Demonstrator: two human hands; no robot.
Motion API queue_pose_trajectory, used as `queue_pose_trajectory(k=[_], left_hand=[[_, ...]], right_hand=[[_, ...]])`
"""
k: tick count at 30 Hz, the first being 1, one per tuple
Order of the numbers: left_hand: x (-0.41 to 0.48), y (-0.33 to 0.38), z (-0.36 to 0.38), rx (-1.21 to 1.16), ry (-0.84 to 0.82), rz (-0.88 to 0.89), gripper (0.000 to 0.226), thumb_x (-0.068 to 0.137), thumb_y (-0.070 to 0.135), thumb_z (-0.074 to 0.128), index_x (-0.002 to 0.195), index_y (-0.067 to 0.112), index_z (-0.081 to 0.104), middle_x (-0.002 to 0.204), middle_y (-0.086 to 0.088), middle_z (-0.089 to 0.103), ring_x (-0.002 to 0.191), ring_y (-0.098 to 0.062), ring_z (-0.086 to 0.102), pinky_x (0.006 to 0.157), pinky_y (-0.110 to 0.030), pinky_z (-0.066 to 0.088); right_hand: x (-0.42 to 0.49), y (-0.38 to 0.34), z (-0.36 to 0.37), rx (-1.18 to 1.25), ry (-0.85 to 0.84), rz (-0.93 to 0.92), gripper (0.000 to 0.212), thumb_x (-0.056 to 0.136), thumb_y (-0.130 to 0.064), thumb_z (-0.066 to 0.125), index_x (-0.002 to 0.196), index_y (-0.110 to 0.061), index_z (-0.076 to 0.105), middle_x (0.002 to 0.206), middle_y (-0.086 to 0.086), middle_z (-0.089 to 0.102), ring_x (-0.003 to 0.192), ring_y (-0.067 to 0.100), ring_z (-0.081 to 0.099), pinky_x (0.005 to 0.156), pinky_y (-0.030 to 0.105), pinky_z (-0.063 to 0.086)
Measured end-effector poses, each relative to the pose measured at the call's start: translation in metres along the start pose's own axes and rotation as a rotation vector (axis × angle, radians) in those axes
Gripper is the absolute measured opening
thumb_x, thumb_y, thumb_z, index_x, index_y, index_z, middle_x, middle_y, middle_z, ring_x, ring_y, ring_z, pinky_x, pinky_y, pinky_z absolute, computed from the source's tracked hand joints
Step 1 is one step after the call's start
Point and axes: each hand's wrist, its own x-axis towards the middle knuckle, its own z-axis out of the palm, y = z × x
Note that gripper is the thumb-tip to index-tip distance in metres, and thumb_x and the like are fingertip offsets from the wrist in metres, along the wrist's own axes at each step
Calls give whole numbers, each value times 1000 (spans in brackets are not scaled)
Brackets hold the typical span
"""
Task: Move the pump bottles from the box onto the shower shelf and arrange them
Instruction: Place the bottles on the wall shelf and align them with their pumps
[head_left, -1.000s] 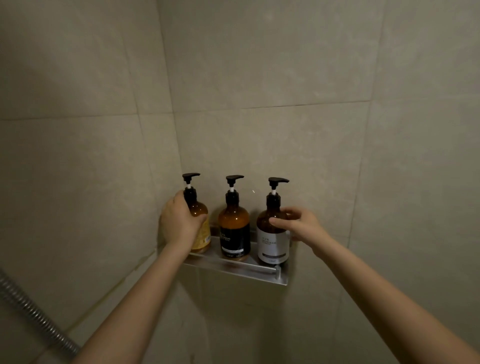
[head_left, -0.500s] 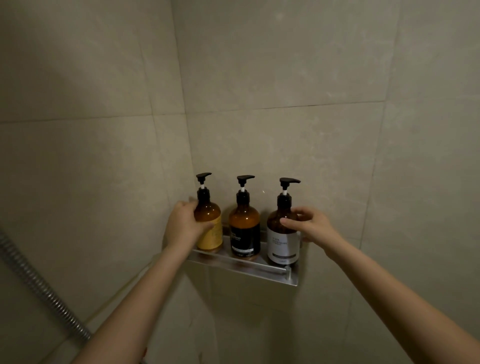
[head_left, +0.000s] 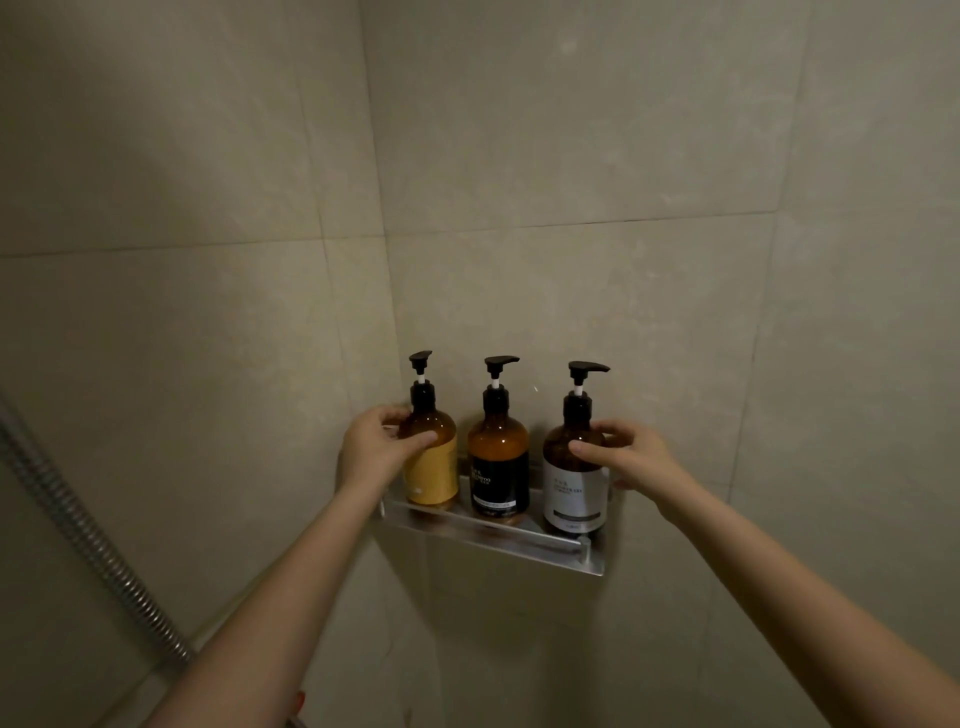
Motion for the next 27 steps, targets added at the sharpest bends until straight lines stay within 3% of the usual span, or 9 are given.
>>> queue_pose_trajectory(k=[4, 8, 11, 14, 17, 24, 27], left_hand=[[3, 9, 4, 63, -36, 26, 75, 58, 45, 80, 123, 15, 56, 118, -5, 65, 94, -15, 60, 74, -26, 49], [10, 18, 4, 139, -69, 40, 67, 63, 43, 78, 119, 12, 59, 117, -6, 66, 88, -8, 54, 62, -15, 40], [16, 19, 5, 35, -97, -34, 66, 70, 28, 76, 128, 8, 52, 128, -10, 58, 108, -20, 56, 76, -22, 42], [20, 18, 4, 35, -118, -62, 63, 69, 18, 78, 126, 7, 53, 125, -12, 60, 106, -21, 57, 76, -25, 43], [20, 18, 4, -1, -113, -70, 71, 63, 22, 82, 127, 9, 52, 125, -10, 61, 107, -22, 59, 74, -24, 44], [22, 18, 6, 91, -120, -39, 63, 65, 34, 79, 119, 11, 57, 116, -8, 65, 98, -20, 60, 67, -24, 43], [24, 17, 7, 24, -145, -84, 59, 73, 30, 74, 124, 8, 54, 121, -11, 62, 98, -20, 59, 73, -26, 46]], right_hand=[[0, -1, -1, -3, -1, -4, 57, 75, -34, 75, 124, -16, 55, 107, 2, 57, 99, 20, 55, 75, 31, 46], [0, -3, -2, -11, -5, 0, 57, 74, -34, 76, 124, -15, 55, 104, 0, 55, 98, 19, 56, 72, 29, 48], [-1, -2, -1, -7, -5, 1, 56, 75, -34, 75, 124, -15, 55, 101, -3, 55, 97, 18, 55, 67, 25, 48], [-1, -2, -1, -2, -8, 1, 54, 75, -34, 75, 122, -17, 56, 100, -1, 57, 95, 19, 57, 59, 22, 46], [0, -1, -1, -5, -7, 2, 53, 75, -34, 75, 121, -16, 56, 104, 2, 58, 94, 20, 59, 58, 22, 46], [-1, -4, -1, -19, -15, 1, 54, 75, -34, 75, 122, -15, 55, 97, -2, 58, 91, 18, 58, 62, 23, 47], [-1, -6, -2, -36, -24, 6, 56, 76, -34, 75, 124, -15, 54, 97, -3, 56, 93, 18, 58, 61, 24, 49]])
